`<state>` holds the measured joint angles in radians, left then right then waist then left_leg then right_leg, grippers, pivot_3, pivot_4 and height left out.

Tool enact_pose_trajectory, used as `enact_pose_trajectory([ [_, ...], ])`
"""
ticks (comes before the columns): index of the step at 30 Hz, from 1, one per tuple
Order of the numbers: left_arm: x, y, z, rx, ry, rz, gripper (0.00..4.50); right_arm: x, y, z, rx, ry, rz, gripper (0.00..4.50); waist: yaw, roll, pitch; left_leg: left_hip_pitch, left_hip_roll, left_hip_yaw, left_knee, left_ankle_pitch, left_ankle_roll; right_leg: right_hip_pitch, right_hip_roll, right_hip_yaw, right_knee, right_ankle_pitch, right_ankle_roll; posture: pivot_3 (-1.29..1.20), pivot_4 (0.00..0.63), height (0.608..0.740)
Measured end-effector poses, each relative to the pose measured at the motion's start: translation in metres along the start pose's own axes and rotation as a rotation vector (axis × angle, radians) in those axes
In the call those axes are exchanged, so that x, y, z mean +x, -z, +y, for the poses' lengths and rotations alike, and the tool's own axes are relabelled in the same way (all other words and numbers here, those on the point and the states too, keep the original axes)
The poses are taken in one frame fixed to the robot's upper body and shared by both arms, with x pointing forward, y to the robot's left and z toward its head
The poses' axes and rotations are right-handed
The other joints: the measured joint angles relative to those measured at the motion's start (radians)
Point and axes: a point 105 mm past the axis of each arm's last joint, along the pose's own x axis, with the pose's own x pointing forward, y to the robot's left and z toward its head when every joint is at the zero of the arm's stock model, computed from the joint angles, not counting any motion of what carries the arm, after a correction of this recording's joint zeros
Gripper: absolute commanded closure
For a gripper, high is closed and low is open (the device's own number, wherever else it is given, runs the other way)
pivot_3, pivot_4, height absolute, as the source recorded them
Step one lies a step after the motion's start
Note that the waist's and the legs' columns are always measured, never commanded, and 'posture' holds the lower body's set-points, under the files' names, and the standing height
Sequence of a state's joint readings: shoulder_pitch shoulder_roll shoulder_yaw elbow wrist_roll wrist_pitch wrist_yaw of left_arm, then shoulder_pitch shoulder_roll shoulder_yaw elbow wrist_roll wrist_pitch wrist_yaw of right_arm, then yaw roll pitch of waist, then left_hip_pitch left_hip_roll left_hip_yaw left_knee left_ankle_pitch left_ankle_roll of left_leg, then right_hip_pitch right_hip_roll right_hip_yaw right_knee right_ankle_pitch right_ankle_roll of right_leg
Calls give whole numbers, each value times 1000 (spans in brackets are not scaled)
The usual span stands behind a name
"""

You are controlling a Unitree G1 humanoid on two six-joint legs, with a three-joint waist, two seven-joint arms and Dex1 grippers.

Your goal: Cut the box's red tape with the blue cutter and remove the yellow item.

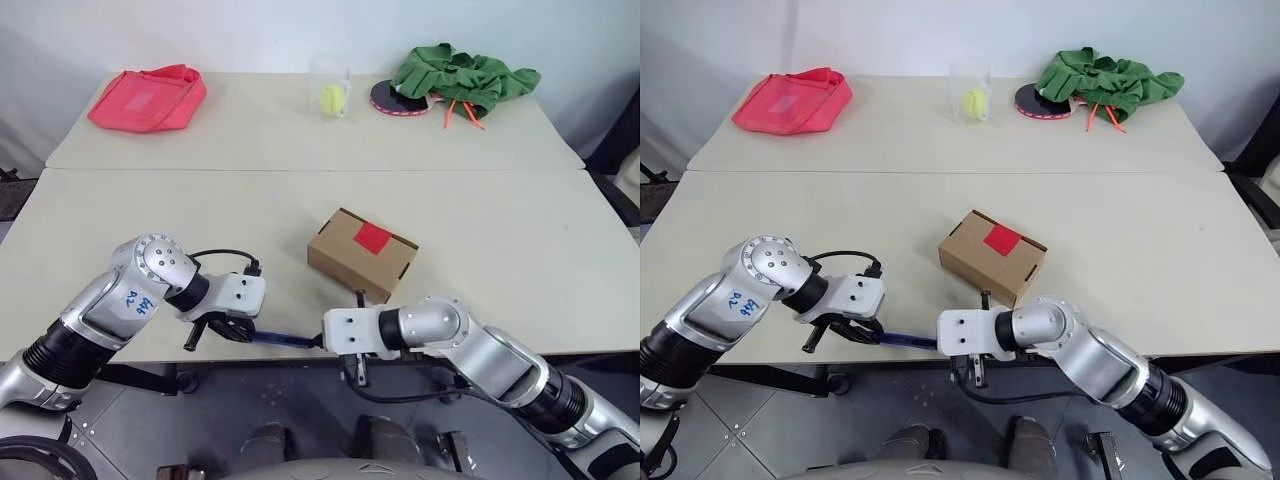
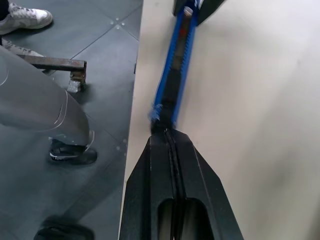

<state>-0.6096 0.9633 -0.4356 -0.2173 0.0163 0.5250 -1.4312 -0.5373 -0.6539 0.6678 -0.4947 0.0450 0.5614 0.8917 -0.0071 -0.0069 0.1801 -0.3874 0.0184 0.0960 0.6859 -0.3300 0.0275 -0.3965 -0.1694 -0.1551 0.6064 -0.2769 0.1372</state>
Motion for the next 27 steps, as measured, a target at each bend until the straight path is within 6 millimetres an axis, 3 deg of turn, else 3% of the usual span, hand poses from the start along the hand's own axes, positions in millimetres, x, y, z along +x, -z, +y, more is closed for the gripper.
enact_pose_trajectory([
  [16, 0, 1, -4, -56, 0, 28, 4115, 14, -3, -6, -124, -18, -23, 4500, -3, 1, -1, 2, 2, 1, 0, 1, -2, 0, 2, 1, 3, -1, -2, 0, 150, 740],
  [27, -1, 5, -6, -96, 5, 39, 4115, 37, -13, -10, -174, -33, -55, 4500, -19, 3, -2, 4, 3, 0, 0, 1, -4, 0, 3, 2, 6, -2, -4, 0, 150, 740],
])
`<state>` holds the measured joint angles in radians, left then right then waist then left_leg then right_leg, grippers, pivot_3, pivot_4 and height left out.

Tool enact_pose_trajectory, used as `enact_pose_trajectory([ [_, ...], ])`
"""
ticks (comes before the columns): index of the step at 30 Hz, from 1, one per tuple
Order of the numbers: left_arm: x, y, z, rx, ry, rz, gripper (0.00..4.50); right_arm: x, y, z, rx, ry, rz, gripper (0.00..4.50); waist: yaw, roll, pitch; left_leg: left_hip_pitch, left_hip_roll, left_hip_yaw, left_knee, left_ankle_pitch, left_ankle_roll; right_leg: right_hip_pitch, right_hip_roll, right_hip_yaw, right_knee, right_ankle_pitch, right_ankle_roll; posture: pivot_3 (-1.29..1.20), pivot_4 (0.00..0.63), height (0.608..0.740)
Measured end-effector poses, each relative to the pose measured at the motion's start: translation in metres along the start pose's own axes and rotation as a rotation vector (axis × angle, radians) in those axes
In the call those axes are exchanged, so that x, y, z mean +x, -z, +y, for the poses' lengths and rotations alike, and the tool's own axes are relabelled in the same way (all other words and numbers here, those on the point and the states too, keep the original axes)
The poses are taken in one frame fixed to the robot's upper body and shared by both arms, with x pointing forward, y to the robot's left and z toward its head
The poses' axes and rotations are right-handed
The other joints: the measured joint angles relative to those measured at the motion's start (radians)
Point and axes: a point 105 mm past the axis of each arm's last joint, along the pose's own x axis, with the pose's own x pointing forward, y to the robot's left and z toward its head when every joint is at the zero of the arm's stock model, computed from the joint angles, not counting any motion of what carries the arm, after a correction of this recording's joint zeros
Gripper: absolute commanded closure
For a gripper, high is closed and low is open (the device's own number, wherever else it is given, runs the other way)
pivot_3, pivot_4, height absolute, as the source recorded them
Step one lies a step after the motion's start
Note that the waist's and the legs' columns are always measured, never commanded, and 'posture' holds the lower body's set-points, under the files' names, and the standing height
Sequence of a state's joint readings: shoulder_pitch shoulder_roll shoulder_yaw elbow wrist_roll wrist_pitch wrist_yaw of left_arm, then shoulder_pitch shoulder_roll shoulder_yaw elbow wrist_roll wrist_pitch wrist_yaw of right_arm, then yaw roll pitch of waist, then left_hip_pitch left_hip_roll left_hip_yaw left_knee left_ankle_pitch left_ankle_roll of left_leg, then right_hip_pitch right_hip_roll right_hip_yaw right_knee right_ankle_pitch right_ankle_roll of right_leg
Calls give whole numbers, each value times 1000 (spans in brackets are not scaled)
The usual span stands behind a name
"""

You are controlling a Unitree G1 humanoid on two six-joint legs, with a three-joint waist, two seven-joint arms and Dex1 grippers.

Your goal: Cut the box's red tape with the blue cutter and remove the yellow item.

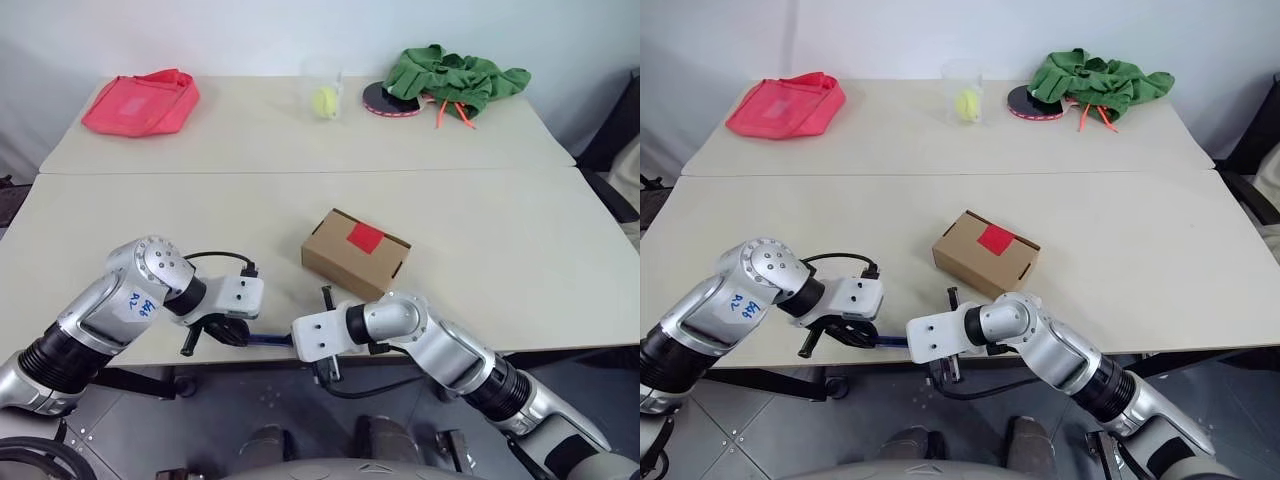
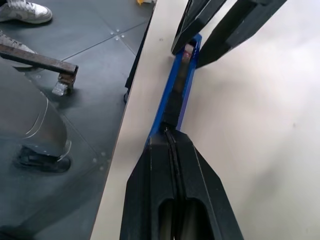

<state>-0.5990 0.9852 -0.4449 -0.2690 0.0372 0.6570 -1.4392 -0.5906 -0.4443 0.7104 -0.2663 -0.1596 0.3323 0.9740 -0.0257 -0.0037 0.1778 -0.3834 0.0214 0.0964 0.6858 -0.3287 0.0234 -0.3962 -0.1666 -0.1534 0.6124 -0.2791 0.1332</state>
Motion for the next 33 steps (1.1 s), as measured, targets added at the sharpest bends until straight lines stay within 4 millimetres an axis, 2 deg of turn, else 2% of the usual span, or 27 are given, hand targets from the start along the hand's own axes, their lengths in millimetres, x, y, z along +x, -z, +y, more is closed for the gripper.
enact_pose_trajectory([
  [12, 0, 1, -2, -7, -10, 1, 4115, 21, -13, -9, -19, -22, -37, 4500, -2, 1, 0, 2, 1, 1, 0, 0, -1, 0, 1, 2, 1, -1, -1, 0, 150, 740],
  [20, -1, 0, -1, -3, -33, -8, 4115, 20, -12, -11, 8, -14, -24, 4500, -1, 1, 0, 2, 2, 1, 0, 0, -2, 0, 1, 3, 1, -1, -1, 0, 150, 740],
  [23, 0, 0, 0, -5, -57, -35, 4115, -1, -7, -22, 69, 38, -9, 4500, 4, 1, 0, 2, 5, 1, 0, 0, -2, 0, 1, 3, 1, -1, -1, 0, 150, 740],
  [26, 1, -1, 6, -9, -85, -97, 4115, -33, -13, -32, 192, 107, -59, 4500, 16, 1, 0, 2, 6, 1, 0, 0, -2, 0, 2, 3, 1, -1, -1, 0, 150, 740],
  [29, 0, -3, 20, -28, -162, -194, 4115, -59, -27, -38, 290, 137, -137, 3968, 27, 1, 0, 0, 7, 1, 0, 1, -2, -1, 2, 3, 1, 0, -2, 0, 150, 740],
  [30, -2, -5, 27, -31, -202, -239, 4115, -70, -32, -40, 346, 150, -173, 3635, 28, 0, 0, -2, 7, 0, 1, 1, -2, -2, 2, 2, 0, 0, -2, 0, 150, 740],
  [33, -27, -9, 47, -17, -360, -349, 4115, -120, -40, -67, 440, 286, -223, 2648, 28, 0, 0, -10, 7, 0, 7, 0, 0, -10, 2, 3, 4, 1, -3, 0, 150, 740],
])
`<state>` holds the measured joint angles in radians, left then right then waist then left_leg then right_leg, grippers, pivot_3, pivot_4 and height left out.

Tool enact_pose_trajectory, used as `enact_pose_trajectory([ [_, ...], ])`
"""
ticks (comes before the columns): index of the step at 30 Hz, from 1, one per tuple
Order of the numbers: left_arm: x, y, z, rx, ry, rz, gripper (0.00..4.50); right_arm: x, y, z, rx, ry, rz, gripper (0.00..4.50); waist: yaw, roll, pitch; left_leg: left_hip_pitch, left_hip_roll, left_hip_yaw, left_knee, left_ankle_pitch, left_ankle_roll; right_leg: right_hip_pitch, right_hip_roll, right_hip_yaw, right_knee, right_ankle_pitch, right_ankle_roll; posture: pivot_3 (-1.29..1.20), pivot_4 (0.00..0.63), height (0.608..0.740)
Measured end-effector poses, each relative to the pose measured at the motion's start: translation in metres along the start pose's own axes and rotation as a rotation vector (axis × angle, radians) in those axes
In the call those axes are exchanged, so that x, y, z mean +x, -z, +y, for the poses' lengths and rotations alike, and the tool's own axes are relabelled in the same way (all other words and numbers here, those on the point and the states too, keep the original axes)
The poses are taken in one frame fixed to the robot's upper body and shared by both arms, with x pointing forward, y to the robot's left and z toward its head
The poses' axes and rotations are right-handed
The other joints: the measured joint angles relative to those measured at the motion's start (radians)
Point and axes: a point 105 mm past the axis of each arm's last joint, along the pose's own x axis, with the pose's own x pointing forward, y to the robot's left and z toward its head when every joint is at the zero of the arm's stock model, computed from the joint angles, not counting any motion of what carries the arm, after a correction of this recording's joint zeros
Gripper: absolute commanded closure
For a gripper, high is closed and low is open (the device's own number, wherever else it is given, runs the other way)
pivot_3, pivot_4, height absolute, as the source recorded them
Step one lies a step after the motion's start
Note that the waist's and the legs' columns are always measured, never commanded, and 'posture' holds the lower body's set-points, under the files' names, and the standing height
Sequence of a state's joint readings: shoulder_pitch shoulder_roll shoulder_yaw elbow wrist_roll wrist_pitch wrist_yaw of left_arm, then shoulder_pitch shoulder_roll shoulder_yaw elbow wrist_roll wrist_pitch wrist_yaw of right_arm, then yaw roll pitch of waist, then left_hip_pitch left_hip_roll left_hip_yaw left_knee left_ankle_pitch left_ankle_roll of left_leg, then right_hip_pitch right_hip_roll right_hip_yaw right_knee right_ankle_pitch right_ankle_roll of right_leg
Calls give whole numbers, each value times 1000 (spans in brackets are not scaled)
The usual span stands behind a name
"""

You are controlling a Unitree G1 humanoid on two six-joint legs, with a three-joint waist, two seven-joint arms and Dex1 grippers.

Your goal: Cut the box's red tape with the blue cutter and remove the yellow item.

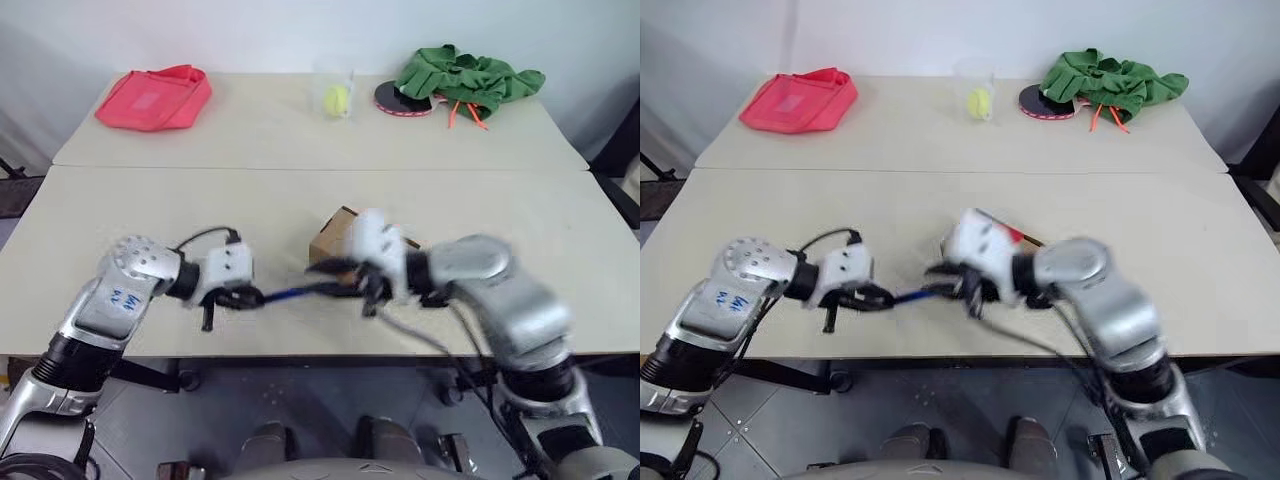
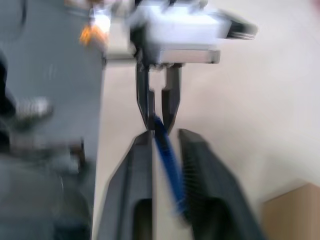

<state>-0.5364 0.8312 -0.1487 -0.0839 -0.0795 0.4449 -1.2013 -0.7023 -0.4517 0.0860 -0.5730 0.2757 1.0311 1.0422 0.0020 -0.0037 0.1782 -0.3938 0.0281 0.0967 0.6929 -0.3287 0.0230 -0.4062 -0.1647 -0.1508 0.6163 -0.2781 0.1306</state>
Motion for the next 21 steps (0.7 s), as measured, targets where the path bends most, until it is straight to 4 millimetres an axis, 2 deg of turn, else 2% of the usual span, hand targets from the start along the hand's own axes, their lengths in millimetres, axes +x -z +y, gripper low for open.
enact_pose_trajectory([
  [3, -17, -10, 19, 48, -105, -63, 4115, -23, -19, -15, 40, 75, -30, 1576, -3, 0, 0, 0, -3, 1, -1, -1, -1, -2, 1, 0, 3, 0, 0, 0, 150, 740],
  [7, -24, -21, 37, 127, -177, -143, 4115, -32, -32, -22, 113, 88, -53, 201, -5, 0, 0, 0, -3, 3, -2, -1, -1, -5, 1, 1, 4, 0, -1, 0, 150, 740],
  [8, -26, -24, 40, 156, -188, -156, 4115, -34, -36, -26, 118, 105, -63, 35, -6, 0, 0, 0, -3, 4, -2, -1, -1, -5, 1, 1, 4, 0, 0, 0, 150, 740],
  [11, -30, -35, 50, 234, -227, -201, 4115, -38, -45, -37, 139, 146, -80, 35, -6, 0, 0, 0, -4, 8, -2, -1, -1, -5, 1, 1, 4, 0, 0, 0, 150, 740],
  [16, -31, -68, 66, 399, -286, -342, 4115, -38, -50, -62, 242, 231, -46, 35, -5, 0, 0, -4, -4, 12, 0, -1, -1, -7, 1, 1, 4, 0, 0, 0, 150, 740],
  [21, -20, -102, 74, 546, -320, -471, 4115, -26, -47, -77, 353, 237, 22, 35, -7, 0, 0, -5, -4, 12, 0, -1, -1, -8, 1, 0, 4, 0, 0, 0, 150, 740],
])
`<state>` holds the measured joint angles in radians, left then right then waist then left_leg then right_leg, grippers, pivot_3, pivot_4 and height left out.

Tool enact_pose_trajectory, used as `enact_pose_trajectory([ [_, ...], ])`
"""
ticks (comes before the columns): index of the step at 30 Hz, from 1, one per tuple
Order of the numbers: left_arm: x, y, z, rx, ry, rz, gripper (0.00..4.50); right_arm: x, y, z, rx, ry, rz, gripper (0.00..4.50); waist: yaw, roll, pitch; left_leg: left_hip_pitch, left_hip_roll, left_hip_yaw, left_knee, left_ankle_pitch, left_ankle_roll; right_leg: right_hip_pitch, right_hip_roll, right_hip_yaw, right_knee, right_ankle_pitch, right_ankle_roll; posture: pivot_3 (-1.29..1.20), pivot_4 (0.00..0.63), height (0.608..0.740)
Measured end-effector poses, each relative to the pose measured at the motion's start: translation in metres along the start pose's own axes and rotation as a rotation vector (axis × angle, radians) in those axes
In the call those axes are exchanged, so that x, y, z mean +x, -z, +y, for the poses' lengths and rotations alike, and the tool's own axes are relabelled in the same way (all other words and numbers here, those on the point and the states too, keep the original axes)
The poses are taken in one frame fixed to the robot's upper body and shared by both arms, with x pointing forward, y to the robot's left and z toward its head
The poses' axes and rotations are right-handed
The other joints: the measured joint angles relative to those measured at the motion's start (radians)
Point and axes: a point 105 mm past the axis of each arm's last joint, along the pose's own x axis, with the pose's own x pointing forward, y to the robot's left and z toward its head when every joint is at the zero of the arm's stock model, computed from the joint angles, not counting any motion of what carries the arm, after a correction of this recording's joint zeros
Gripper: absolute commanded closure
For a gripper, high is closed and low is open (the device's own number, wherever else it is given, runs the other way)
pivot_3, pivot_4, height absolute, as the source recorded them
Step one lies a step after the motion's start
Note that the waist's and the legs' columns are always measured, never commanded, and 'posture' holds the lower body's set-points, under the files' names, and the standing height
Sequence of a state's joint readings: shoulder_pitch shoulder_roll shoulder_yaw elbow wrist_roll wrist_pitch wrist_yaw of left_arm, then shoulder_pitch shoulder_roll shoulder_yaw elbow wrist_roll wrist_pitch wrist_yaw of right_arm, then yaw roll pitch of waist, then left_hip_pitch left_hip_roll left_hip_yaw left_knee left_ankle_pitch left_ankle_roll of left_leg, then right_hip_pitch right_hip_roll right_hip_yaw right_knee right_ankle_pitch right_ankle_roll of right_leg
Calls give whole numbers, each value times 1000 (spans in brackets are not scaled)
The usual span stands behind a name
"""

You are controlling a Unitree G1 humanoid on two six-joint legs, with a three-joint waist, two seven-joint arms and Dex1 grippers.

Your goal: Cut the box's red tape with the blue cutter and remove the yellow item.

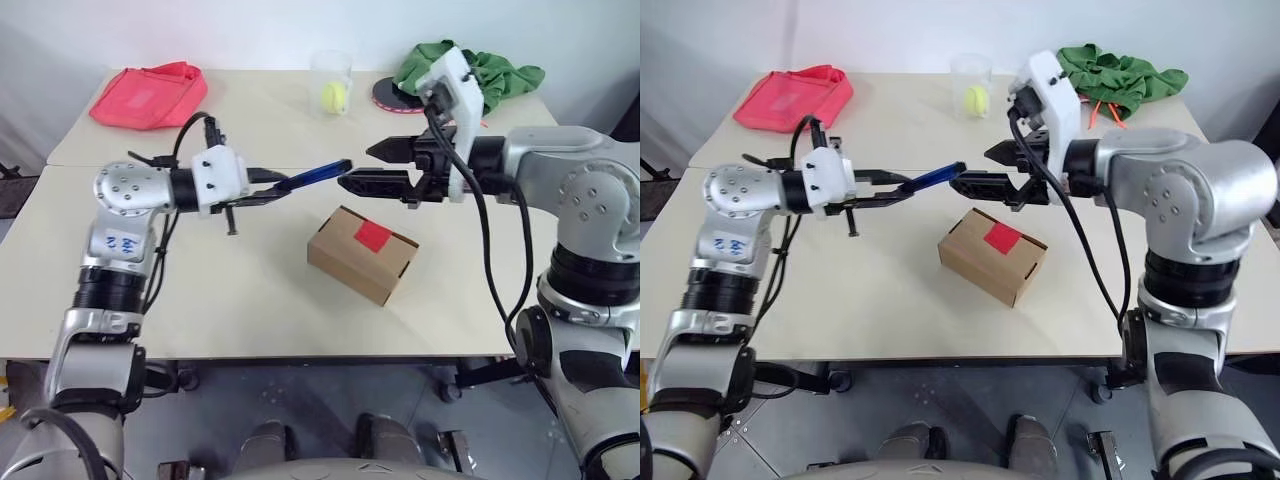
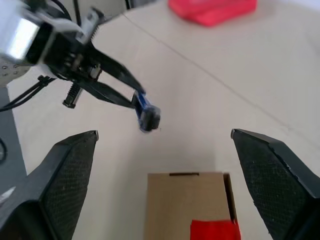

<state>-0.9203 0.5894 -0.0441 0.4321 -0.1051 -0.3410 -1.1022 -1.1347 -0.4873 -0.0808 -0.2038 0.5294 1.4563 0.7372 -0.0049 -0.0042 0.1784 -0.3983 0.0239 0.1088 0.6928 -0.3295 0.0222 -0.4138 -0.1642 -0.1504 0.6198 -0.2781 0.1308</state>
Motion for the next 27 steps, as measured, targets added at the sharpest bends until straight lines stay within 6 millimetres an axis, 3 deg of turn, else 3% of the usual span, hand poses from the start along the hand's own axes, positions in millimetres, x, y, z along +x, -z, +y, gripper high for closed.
enact_pose_trajectory([
  [13, 11, 9, -10, 71, 8, -26, 4115, 23, 9, -2, 74, -40, 90, 35, -23, 0, 0, -3, 0, -1, -1, 0, 0, -2, 0, -1, -1, 0, 0, 0, 150, 740],
  [27, 11, 8, -8, 78, -4, -30, 4115, 29, 7, -2, 86, -58, 96, 35, -23, 0, 0, -3, 0, -2, 0, 0, 0, -2, 0, -2, -1, 0, 0, 0, 150, 740],
])
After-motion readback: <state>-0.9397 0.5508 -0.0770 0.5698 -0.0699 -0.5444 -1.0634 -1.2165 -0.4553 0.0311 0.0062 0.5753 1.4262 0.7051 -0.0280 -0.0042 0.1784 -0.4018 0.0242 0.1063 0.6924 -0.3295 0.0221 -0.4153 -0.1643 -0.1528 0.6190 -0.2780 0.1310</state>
